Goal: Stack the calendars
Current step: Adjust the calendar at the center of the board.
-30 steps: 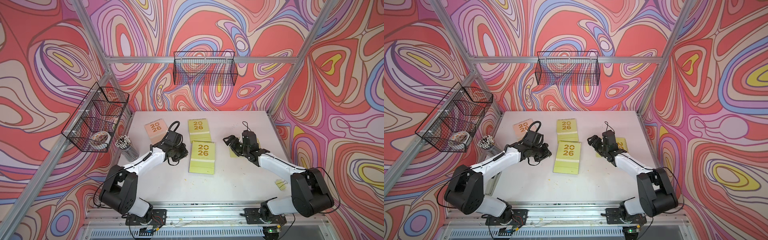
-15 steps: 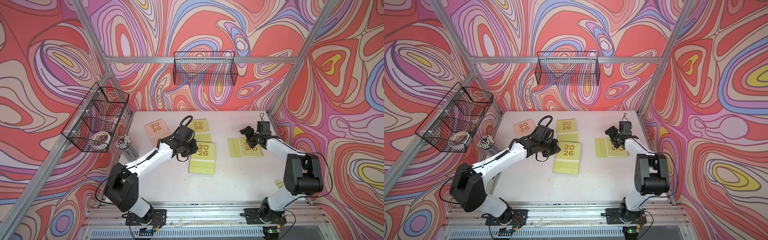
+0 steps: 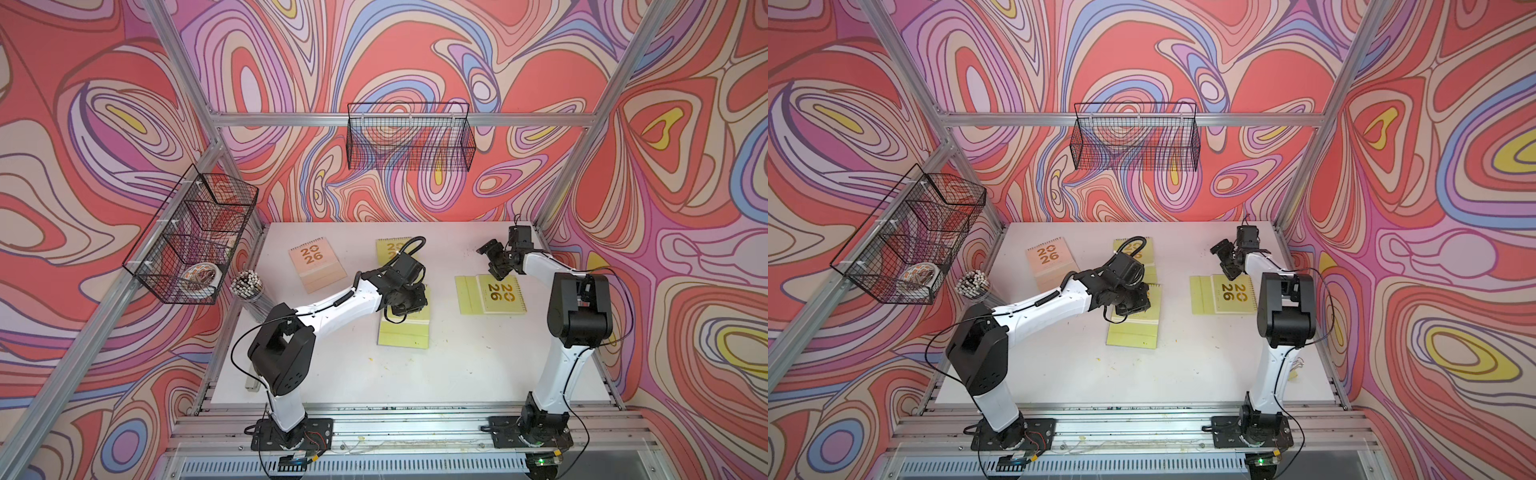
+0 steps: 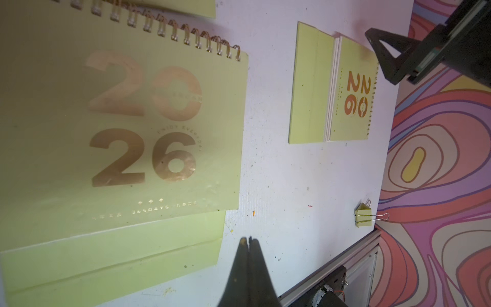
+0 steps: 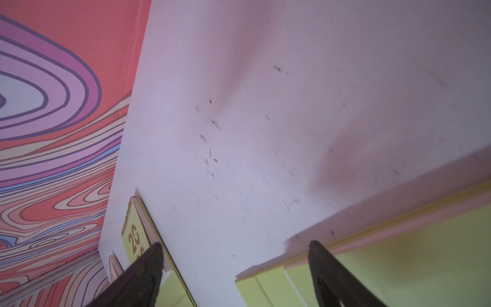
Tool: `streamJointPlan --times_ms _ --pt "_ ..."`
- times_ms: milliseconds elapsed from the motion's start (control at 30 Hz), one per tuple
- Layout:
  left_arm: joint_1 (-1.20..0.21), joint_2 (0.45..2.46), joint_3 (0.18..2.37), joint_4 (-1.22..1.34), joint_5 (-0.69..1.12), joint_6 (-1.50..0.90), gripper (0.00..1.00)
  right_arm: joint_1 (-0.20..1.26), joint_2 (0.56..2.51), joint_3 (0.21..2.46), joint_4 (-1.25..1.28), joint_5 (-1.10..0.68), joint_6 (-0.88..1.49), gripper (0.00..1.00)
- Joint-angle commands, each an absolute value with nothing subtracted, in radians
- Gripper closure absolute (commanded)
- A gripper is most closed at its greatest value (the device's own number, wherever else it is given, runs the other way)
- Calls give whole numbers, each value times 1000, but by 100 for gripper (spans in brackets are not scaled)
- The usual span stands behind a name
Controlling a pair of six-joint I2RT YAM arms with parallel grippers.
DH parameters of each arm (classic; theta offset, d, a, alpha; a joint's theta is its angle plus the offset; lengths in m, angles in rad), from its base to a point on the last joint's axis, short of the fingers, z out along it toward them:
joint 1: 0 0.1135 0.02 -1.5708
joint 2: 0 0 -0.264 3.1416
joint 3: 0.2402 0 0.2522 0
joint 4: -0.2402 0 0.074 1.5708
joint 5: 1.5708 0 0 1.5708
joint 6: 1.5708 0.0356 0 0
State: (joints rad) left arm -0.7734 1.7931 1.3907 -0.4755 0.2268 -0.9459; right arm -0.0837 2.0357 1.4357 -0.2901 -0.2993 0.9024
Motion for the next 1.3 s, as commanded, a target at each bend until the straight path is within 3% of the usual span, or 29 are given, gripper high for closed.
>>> streamJointPlan --times_ms 0,200,367,933,1100,1267 --pt "-787 1815 1429 -494 218 -950 100 -89 2094 1501 -346 -308 912 14" --pt "-798 1837 1445 -489 224 -950 100 -89 2200 1611 -455 -309 925 15" --pt "-799 1849 1461 -484 227 -950 100 -86 2200 1555 -481 -329 928 17" --pt "-804 1907 1529 -485 258 -940 100 63 1829 1149 -465 -366 863 20" --pt "-804 1902 1529 -489 256 -940 100 40 1687 1195 -541 -206 789 15" --pt "-805 1904 1527 -486 257 -940 100 -87 1679 1212 -552 -192 759 14"
